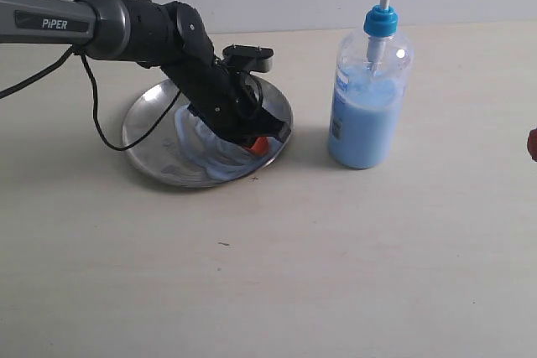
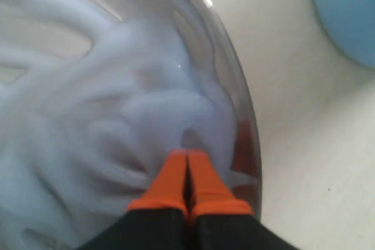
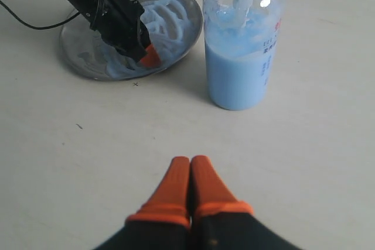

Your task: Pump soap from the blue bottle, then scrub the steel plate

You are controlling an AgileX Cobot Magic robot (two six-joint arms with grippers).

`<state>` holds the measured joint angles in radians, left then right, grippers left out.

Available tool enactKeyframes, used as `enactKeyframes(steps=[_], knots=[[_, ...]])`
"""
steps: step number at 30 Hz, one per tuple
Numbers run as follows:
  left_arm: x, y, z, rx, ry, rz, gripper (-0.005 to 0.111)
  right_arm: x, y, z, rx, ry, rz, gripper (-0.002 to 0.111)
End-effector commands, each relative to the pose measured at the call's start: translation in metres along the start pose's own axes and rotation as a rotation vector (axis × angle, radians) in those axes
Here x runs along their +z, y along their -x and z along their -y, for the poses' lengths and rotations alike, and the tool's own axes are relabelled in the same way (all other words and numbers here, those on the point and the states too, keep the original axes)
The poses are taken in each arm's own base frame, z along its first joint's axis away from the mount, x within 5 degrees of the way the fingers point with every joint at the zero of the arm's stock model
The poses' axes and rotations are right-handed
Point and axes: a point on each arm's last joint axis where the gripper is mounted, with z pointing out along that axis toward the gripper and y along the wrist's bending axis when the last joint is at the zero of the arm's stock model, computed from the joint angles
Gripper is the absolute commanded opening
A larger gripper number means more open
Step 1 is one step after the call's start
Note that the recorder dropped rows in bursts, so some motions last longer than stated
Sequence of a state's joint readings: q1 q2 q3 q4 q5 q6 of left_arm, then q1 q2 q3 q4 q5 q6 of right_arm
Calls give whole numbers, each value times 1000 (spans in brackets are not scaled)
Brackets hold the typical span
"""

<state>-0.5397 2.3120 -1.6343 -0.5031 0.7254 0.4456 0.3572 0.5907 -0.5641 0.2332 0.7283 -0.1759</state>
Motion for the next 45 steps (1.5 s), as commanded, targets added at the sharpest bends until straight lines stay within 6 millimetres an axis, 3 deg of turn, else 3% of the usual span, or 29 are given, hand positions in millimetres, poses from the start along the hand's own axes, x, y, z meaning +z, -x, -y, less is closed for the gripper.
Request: enactKeyframes(steps=[1, 9, 15, 26, 32, 45], knots=[[1, 4, -6, -26, 43, 53, 0, -1, 0, 0, -7, -2, 12, 0], [10, 11, -14, -34, 99, 162, 0, -1, 0, 0, -7, -3, 14, 0], [20, 10, -15, -35, 73, 106, 0, -1, 0, 0, -7, -3, 14, 0], [-8, 17, 0, 65, -6, -103, 0, -1, 0, 0, -7, -3, 14, 0], [-13, 23, -2, 71, 24, -84, 0, -1, 0, 0, -7, -3, 14, 0], [18, 26, -12, 2, 30, 20, 0, -1, 0, 0, -7, -3, 16, 0]])
